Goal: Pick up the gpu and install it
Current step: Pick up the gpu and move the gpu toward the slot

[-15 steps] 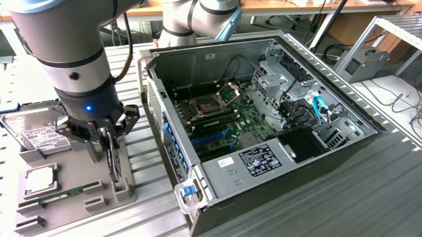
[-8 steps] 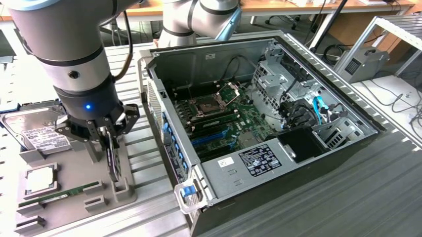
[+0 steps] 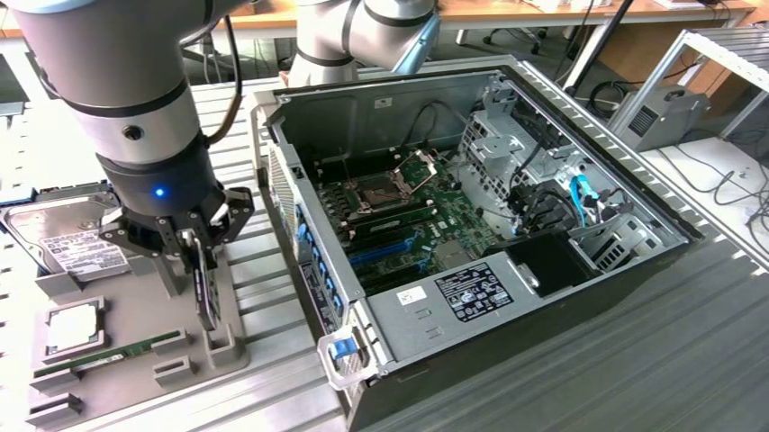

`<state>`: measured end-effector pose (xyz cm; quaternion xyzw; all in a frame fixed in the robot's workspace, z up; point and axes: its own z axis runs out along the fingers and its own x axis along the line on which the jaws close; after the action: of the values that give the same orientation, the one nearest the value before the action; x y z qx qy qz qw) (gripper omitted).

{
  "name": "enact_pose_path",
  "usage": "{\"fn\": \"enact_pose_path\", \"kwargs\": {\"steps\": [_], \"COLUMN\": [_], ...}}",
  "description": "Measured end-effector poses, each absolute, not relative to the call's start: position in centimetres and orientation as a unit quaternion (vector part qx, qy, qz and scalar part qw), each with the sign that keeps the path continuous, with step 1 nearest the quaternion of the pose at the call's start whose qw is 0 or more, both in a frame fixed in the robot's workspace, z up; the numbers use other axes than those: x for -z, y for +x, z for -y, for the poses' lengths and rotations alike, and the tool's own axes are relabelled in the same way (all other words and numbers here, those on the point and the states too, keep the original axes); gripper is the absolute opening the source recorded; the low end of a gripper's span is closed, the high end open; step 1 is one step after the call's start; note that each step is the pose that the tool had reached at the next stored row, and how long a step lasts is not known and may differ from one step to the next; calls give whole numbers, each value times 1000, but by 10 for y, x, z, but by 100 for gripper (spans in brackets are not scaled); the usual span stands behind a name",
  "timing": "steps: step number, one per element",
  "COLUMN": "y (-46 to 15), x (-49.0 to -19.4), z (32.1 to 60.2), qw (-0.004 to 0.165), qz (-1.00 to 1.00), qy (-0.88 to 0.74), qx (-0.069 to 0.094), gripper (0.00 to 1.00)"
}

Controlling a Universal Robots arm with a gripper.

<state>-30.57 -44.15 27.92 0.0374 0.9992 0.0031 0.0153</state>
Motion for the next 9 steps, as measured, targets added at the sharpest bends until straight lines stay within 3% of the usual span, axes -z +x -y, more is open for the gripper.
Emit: {"fn": "enact_pose_path", "kwargs": {"steps": [9], "y": [-306], "x": [-282], "z": [442], "qw": [15], "qz": [-999], "qy": [37], "qx": [-3], "gripper": [27]}}
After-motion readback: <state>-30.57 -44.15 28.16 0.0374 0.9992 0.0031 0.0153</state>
